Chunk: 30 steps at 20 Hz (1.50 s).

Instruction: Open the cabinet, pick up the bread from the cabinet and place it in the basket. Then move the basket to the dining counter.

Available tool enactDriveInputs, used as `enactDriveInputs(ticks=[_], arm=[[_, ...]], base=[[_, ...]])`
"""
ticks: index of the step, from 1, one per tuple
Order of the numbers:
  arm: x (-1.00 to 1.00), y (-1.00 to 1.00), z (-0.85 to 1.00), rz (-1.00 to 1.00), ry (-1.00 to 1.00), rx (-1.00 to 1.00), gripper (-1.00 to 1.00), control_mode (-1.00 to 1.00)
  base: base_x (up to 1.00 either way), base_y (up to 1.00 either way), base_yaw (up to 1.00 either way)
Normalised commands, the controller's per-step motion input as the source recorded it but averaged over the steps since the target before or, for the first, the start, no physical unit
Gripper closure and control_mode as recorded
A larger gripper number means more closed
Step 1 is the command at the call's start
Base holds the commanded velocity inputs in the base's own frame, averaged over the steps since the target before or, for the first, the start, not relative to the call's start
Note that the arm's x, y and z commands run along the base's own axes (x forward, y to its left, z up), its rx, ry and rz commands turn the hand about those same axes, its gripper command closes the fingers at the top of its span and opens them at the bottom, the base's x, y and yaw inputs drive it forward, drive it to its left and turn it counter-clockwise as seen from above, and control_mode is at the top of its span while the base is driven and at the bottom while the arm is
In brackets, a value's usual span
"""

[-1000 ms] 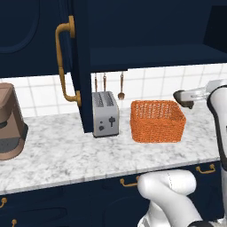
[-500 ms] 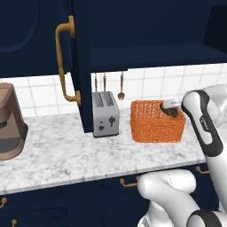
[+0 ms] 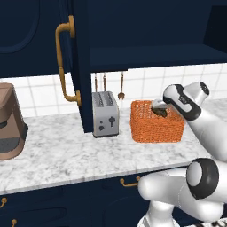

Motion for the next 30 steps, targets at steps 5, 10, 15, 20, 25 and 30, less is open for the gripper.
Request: enactDriveInputs(ticks=[5, 10, 15, 20, 25, 30], arm=[[0.50, -0.39, -0.49, 0.00, 0.01, 0.00, 1.00, -1.00], [0.43, -0.37, -0.67, 0.00, 0.00, 0.00, 1.00, -1.00], [0.25, -0.05, -0.32, -0.15, 0.06, -0.07, 1.00, -1.00], [0.26, 0.00, -0.09, -0.26, 0.05, -0.12, 1.00, -1.00], [0.28, 0.00, -0.21, -0.21, 0.00, -0.10, 1.00, -1.00], [0.29, 0.00, -0.31, -0.18, 0.01, -0.12, 1.00, -1.00]], base=[[0.00, 0.00, 0.00], [0.00, 0.00, 0.00], [0.00, 0.00, 0.00], [0.00, 0.00, 0.00], [0.00, 0.00, 0.00], [0.00, 0.00, 0.00]])
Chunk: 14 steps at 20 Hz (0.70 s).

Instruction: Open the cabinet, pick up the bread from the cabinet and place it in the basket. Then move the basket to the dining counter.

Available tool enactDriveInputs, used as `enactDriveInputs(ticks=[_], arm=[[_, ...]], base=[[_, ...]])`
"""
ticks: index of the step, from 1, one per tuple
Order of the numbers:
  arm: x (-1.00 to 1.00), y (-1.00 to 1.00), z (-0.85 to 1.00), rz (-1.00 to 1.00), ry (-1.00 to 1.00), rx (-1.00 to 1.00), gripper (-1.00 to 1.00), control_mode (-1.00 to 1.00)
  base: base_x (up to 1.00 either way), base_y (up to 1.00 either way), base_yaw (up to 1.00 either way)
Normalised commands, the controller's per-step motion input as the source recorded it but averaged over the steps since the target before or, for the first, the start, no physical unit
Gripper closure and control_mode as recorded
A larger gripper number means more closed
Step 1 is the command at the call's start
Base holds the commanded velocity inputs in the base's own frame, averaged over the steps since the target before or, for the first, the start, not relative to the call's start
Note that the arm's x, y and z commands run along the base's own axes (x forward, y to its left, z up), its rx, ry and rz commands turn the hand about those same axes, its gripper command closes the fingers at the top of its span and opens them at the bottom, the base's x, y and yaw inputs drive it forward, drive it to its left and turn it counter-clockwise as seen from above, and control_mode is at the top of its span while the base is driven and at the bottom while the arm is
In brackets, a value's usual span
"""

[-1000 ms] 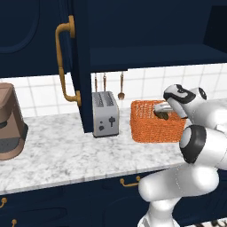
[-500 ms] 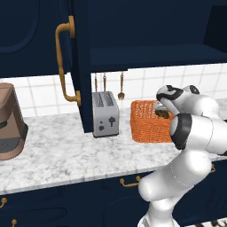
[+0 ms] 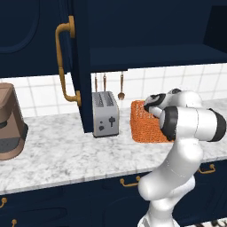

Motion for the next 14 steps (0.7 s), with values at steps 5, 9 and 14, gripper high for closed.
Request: enactDriveInputs(ticks=[5, 9, 14], arm=[[0.35, -0.10, -0.09, -0.06, 0.04, -0.05, 1.00, -1.00], [0.21, -0.07, 0.00, 0.00, 0.13, 0.02, -1.00, -1.00], [0.00, 0.06, 0.00, 0.00, 0.14, 0.00, -1.00, -1.00]], base=[[0.00, 0.00, 0.00], [0.00, 0.00, 0.00], [0.00, 0.00, 0.00]])
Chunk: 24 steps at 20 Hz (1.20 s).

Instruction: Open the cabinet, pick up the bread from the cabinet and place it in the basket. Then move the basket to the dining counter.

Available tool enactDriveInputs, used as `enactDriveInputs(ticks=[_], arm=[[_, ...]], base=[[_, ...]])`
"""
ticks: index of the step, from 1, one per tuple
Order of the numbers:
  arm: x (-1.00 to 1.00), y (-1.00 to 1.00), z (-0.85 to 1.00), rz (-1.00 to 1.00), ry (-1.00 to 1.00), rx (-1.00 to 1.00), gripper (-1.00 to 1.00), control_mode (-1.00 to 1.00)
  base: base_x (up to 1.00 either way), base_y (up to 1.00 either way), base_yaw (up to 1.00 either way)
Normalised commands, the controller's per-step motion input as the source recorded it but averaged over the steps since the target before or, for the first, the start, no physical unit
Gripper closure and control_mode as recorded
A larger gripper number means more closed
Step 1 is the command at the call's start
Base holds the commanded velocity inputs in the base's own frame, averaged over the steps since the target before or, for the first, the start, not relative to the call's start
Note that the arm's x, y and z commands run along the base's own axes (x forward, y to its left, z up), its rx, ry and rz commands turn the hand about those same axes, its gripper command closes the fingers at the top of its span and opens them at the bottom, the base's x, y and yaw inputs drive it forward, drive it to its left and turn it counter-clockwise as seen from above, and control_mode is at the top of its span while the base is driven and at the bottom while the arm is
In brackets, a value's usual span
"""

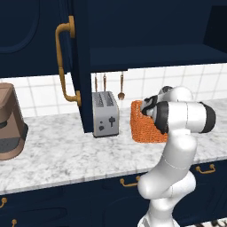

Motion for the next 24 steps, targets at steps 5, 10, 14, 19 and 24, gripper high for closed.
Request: enactDriveInputs(ticks=[5, 10, 14, 19, 24], arm=[[0.14, -0.11, 0.06, 0.00, 0.21, 0.06, -1.00, -1.00], [-0.14, -0.01, 0.06, -0.01, 0.04, 0.01, -1.00, -1.00], [-0.41, 0.00, 0.00, -0.03, -0.09, -0.01, -1.00, -1.00], [-0.62, -0.09, 0.30, 0.00, -0.10, 0.02, -1.00, -1.00], [-0.76, -0.32, 0.53, -0.01, -0.09, 0.05, -1.00, -1.00]], base=[[0.00, 0.00, 0.00], [0.00, 0.00, 0.00], [0.00, 0.00, 0.00], [0.00, 0.00, 0.00], [0.00, 0.00, 0.00]])
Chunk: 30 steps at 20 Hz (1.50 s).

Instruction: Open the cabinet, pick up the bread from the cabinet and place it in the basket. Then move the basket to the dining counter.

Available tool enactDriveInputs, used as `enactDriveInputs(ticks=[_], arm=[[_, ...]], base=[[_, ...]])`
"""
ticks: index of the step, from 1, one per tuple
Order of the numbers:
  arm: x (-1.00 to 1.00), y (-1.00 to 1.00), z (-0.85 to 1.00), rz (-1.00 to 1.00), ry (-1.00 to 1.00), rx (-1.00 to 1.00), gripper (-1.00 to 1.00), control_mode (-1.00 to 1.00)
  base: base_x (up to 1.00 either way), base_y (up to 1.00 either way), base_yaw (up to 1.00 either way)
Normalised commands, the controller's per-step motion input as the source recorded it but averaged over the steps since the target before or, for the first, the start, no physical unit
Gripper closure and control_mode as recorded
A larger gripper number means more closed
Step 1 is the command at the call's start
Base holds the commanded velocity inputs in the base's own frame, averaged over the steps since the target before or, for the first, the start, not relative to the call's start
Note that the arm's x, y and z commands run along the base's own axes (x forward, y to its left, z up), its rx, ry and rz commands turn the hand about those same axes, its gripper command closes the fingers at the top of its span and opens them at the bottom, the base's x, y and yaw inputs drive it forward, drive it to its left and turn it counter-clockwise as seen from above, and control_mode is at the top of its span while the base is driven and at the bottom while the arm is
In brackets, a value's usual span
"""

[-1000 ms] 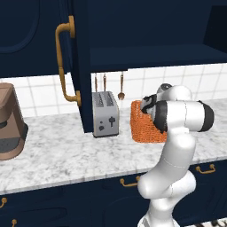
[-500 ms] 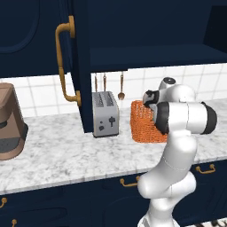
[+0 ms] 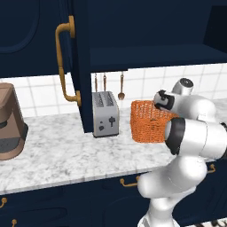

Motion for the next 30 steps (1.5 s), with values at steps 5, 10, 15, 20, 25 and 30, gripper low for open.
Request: enactDriveInputs(ticks=[5, 10, 15, 20, 25, 30], arm=[[-0.61, -0.26, 0.43, -0.07, 0.00, 0.01, -1.00, -1.00], [-0.36, -0.22, 0.13, -0.13, 0.05, 0.01, -1.00, -1.00], [-0.05, -0.20, -0.02, -0.02, 0.17, 0.13, -1.00, -1.00], [0.13, -0.23, -0.43, -0.06, 0.20, 0.05, -1.00, -1.00], [0.00, -0.06, -0.43, -0.07, 0.05, 0.00, -1.00, -1.00], [0.00, 0.00, -0.38, -0.02, 0.04, 0.00, -1.00, -1.00]], base=[[0.00, 0.00, 0.00], [0.00, 0.00, 0.00], [0.00, 0.00, 0.00], [0.00, 0.00, 0.00], [0.00, 0.00, 0.00], [0.00, 0.00, 0.00]])
